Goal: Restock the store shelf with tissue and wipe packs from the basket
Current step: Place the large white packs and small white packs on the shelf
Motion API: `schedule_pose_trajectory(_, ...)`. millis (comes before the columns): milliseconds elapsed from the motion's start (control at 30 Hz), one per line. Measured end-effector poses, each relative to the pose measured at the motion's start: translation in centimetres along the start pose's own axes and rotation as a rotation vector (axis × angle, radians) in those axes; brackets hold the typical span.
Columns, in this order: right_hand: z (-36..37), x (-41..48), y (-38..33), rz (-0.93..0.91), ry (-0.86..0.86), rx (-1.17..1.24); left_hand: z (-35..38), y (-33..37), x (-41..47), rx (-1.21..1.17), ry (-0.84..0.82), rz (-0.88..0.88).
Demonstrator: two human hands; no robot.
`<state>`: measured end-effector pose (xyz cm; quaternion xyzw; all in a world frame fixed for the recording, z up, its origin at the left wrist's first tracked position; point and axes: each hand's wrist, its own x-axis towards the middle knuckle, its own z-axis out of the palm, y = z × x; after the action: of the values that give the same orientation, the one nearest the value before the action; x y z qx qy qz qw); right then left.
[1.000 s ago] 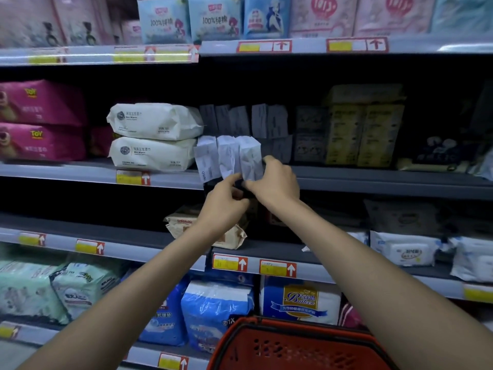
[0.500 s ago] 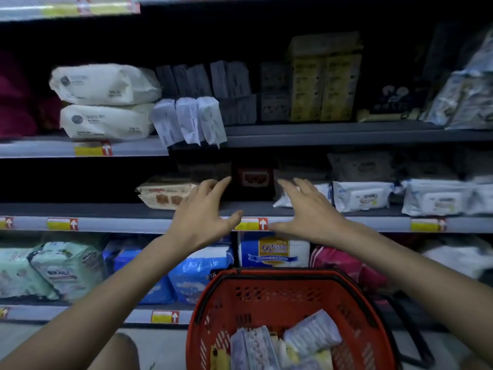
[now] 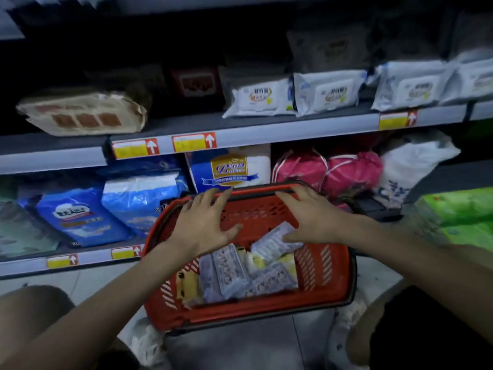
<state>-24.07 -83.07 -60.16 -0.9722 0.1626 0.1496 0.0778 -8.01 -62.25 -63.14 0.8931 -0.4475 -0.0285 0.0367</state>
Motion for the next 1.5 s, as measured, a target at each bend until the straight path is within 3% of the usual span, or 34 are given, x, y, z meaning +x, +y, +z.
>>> schedule_pose_trajectory(167, 4.8, -0.2, 1.8, 0.0, -0.313, -0.054, 7.5, 2.8, 1.7, 0.051, -0.174, 0.099)
schedule_pose_trajectory(400, 9.3, -0.7, 2.4, -0.119, -0.358, -0.143, 14.9, 6.3, 6.0, 0.127, -0.381, 0.227)
schedule_pose_trajectory(667, 8.5, -0.7, 4.4, -0.09, -0.321, -0.146, 18.1, 10.8, 12.6, 0.286, -0.3, 0.42)
schedule_pose_trajectory(1033, 7.8, -0.6, 3.9, -0.038, -0.395, -0.183, 19.0, 13.5, 14.1, 0.434, -0.232, 0.432)
schedule_pose_trajectory(1233, 7.4, 0.3, 3.9, -0.004, -0.353, -0.174, 17.2, 10.8, 11.2, 0.289, -0.222, 0.408)
schedule_pose_trajectory(1500, 6.0, 2.6, 2.4, -0.004, -0.068, 0.038, 8.8, 3.7, 7.6, -0.362, -0.12, 0.021)
